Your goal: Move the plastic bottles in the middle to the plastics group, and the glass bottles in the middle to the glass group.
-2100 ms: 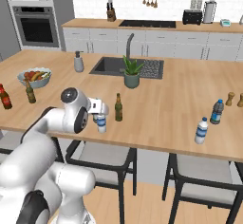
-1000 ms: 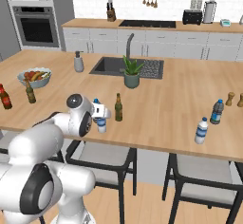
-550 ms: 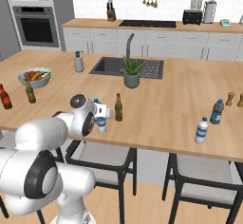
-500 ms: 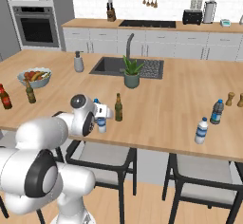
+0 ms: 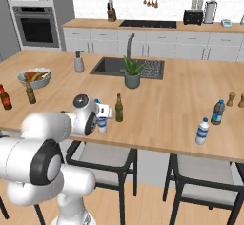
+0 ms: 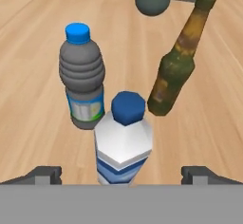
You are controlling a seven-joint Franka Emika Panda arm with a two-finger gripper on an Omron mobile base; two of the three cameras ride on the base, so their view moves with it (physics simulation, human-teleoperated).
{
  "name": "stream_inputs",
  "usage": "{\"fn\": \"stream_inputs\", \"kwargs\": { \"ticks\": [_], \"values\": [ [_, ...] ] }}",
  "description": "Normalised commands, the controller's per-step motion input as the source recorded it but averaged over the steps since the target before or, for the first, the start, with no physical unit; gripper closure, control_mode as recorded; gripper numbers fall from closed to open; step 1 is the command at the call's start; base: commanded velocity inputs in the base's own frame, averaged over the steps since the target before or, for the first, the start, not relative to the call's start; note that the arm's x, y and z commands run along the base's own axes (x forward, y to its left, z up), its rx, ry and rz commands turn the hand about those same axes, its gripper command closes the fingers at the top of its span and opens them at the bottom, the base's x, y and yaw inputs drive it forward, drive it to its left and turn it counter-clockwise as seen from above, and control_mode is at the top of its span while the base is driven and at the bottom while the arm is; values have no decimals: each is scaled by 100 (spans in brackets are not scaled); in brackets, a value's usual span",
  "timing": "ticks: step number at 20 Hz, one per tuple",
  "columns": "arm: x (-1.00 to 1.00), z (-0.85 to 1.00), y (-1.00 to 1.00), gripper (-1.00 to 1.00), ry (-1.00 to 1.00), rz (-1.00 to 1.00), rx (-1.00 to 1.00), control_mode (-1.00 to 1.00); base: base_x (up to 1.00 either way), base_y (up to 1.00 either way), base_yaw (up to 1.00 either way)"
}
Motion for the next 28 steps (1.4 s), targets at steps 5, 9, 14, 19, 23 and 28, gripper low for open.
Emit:
{"fn": "stream_inputs", "kwargs": {
  "ticks": [5, 9, 14, 19, 23, 28],
  "values": [
    [9, -14, 0, -100, 0, 0, 0, -100, 0, 0, 0],
    [13, -11, 0, -100, 1, 0, 0, -100, 0, 0, 0],
    [22, 0, 0, -100, 8, 0, 0, -100, 0, 0, 0],
    [15, 0, 0, -100, 11, 0, 0, -100, 0, 0, 0],
    [2, 0, 0, -100, 5, 0, 0, -100, 0, 0, 0],
    [0, 0, 0, -100, 1, 0, 0, -100, 0, 0, 0]
  ]
}}
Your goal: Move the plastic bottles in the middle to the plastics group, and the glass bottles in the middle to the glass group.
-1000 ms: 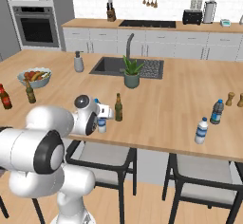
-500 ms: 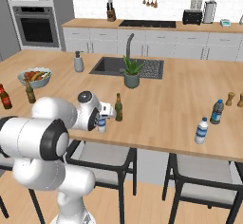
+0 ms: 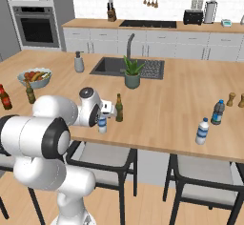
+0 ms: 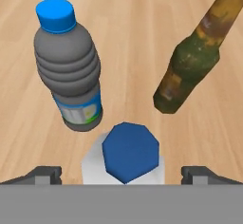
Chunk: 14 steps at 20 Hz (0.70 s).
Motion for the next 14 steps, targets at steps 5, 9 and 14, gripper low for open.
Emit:
{"fn": "stream_inputs", "kwargs": {
  "ticks": [5, 9, 14],
  "values": [
    [0, 0, 0, 100, 2, 0, 0, -100, 0, 0, 0],
    [0, 0, 0, 100, 0, 0, 0, -100, 0, 0, 0],
    [-26, 2, -3, 100, 0, 0, 0, -100, 0, 0, 0]
  ]
}}
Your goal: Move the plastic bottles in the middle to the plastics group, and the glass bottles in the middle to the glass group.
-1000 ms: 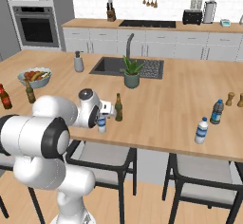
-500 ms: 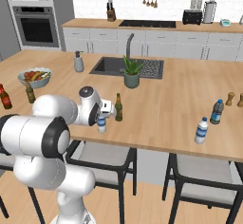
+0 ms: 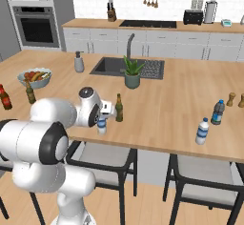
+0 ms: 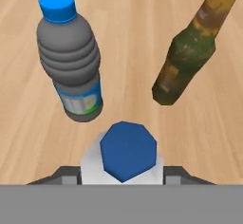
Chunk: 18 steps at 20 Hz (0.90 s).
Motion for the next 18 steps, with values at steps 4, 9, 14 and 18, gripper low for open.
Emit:
{"fn": "stream_inputs", "kwargs": {
  "ticks": [4, 9, 14, 18],
  "values": [
    [-59, 26, -13, 100, 0, 0, 0, -100, 0, 0, 0],
    [-33, 57, -56, 100, 0, -3, 0, -100, 0, 0, 0],
    [0, 46, -96, 100, 0, 0, 0, -100, 0, 0, 0],
    [0, 42, -100, 100, 0, 0, 0, -100, 0, 0, 0]
  ]
}}
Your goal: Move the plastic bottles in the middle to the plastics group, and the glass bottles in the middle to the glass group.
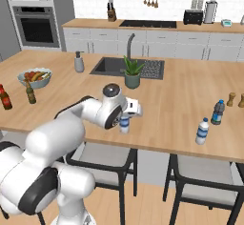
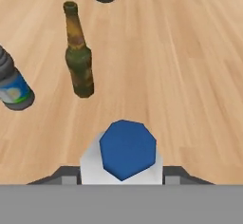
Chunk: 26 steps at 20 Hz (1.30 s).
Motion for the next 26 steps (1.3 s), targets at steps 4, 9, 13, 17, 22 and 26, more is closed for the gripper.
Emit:
{"fn": "stream_inputs", "kwargs": {
  "ticks": [4, 9, 13, 17, 22, 26],
  "values": [
    [0, 34, -100, 100, 1, 0, 0, -100, 0, 0, 0],
    [8, 6, -92, 100, 9, -1, -1, -100, 0, 0, 0],
    [31, 0, -73, 100, 12, 0, -4, -100, 0, 0, 0],
    [43, 0, -49, 100, 11, 0, -3, -100, 0, 0, 0],
    [24, 0, -44, 100, 2, 0, -1, -100, 0, 0, 0],
    [13, -1, -17, 100, -8, 0, 0, -100, 0, 0, 0]
  ]
}}
